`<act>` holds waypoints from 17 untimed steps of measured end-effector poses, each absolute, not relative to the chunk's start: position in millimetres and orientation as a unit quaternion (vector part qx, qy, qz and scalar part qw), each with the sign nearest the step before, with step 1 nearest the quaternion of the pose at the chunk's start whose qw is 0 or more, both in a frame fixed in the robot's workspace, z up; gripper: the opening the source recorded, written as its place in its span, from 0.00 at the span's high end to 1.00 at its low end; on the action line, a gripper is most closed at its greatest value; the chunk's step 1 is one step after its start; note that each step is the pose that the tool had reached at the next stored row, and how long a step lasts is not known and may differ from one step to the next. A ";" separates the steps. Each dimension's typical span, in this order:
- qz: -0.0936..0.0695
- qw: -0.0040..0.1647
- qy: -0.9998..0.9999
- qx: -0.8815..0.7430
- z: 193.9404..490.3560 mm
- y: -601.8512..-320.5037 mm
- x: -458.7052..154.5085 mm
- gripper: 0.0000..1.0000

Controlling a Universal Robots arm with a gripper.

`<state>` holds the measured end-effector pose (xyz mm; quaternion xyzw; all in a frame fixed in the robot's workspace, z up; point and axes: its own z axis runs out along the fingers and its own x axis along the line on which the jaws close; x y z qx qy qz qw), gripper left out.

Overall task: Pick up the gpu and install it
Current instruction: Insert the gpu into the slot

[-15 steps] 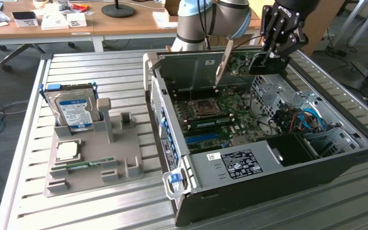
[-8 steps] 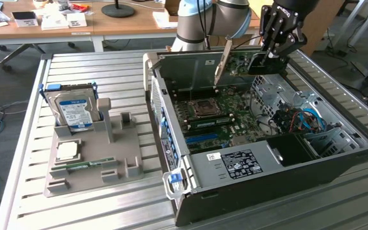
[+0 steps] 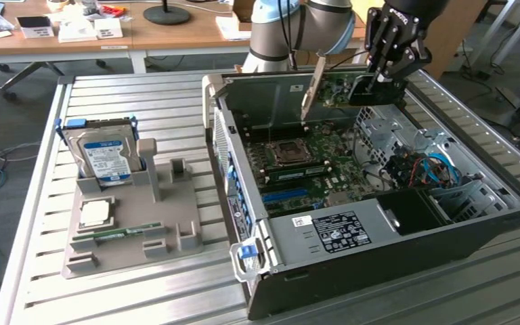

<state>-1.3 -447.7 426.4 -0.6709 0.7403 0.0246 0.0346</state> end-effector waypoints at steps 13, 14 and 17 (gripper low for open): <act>0.025 0.035 0.740 -0.671 425.9 -447.6 -37.0 0.73; 0.025 0.035 0.740 -0.671 425.9 -447.7 -39.3 0.73; 0.025 0.035 0.740 -0.671 425.8 -447.7 -45.6 0.73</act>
